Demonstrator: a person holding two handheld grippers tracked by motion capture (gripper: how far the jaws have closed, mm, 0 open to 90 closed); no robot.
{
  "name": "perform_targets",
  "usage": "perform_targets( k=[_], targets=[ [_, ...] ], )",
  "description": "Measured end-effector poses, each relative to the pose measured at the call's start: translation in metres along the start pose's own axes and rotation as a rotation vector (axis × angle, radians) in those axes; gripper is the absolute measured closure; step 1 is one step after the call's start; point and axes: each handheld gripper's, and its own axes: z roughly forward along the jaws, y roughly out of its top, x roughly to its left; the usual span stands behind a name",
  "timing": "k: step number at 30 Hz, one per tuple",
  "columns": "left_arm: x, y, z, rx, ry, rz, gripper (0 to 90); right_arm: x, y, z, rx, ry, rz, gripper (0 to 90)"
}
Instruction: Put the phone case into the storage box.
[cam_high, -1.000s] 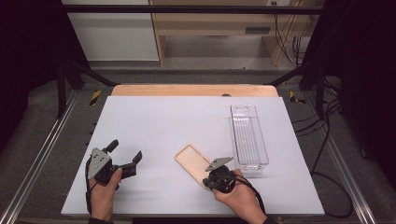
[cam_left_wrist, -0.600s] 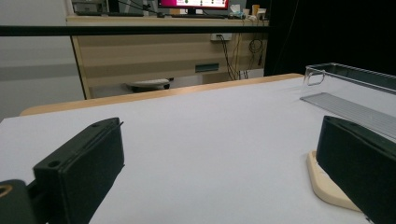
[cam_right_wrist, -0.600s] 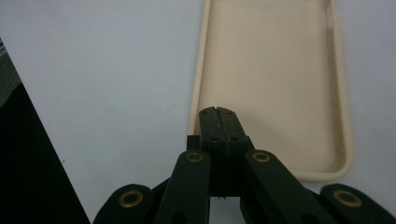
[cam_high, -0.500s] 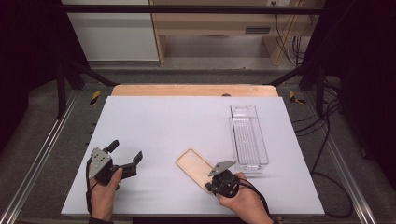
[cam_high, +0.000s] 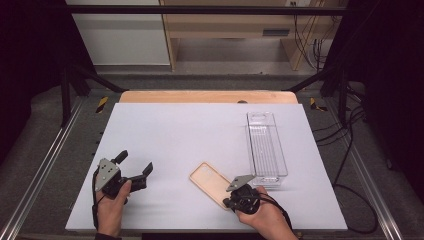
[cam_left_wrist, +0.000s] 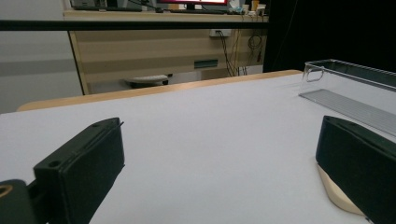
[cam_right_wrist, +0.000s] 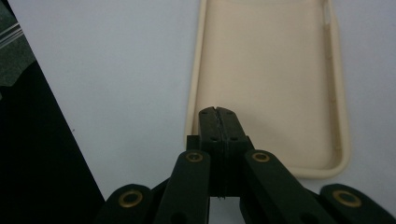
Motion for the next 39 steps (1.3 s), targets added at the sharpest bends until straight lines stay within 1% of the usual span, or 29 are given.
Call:
perform_targets(
  k=[4,9,16,22,29,30,31,32,34,36,37,38,39],
  targets=[
    [0.001,0.000,0.000,0.000,-0.001,-0.010,0.9,0.000,-0.001,-0.001,0.003,0.002,0.000,90.0],
    [0.000,0.000,0.000,0.009,-0.007,-0.002,0.9,0.000,-0.002,-0.002,0.007,0.002,-0.005,90.0],
    [0.000,0.000,0.000,0.007,-0.005,-0.009,0.9,0.001,-0.004,-0.004,0.014,0.004,-0.013,90.0],
    [0.000,0.000,0.001,0.015,-0.010,-0.005,0.9,0.001,-0.005,-0.005,0.021,0.007,-0.018,90.0],
    [0.000,0.000,0.000,0.027,-0.020,-0.020,1.1,0.001,-0.006,-0.006,0.013,0.006,-0.010,90.0],
    [0.000,0.000,0.000,0.029,-0.019,-0.024,1.1,0.001,-0.007,-0.006,0.002,0.006,-0.010,89.6],
    [0.000,0.000,0.000,0.032,-0.015,-0.022,1.1,0.000,-0.007,-0.007,-0.013,0.003,-0.002,86.9],
    [0.000,0.000,0.000,0.034,-0.015,-0.023,1.1,-0.001,-0.006,-0.009,-0.040,0.000,0.011,83.1],
    [0.000,0.000,0.001,0.037,-0.017,-0.022,1.1,-0.003,-0.006,-0.012,-0.087,-0.005,0.033,81.0],
    [-0.001,0.000,0.002,0.042,-0.028,-0.024,1.1,-0.005,-0.006,-0.016,-0.159,-0.006,0.042,77.7],
    [-0.001,0.000,0.002,0.043,-0.030,-0.025,1.1,-0.006,-0.005,-0.019,-0.202,-0.008,0.048,74.7],
    [-0.002,0.000,0.002,0.045,-0.028,-0.020,1.1,-0.006,-0.004,-0.021,-0.232,-0.010,0.052,72.0],
    [-0.002,0.000,0.002,0.047,-0.034,-0.023,1.1,-0.006,-0.003,-0.023,-0.269,-0.017,0.048,68.6]
  ],
)
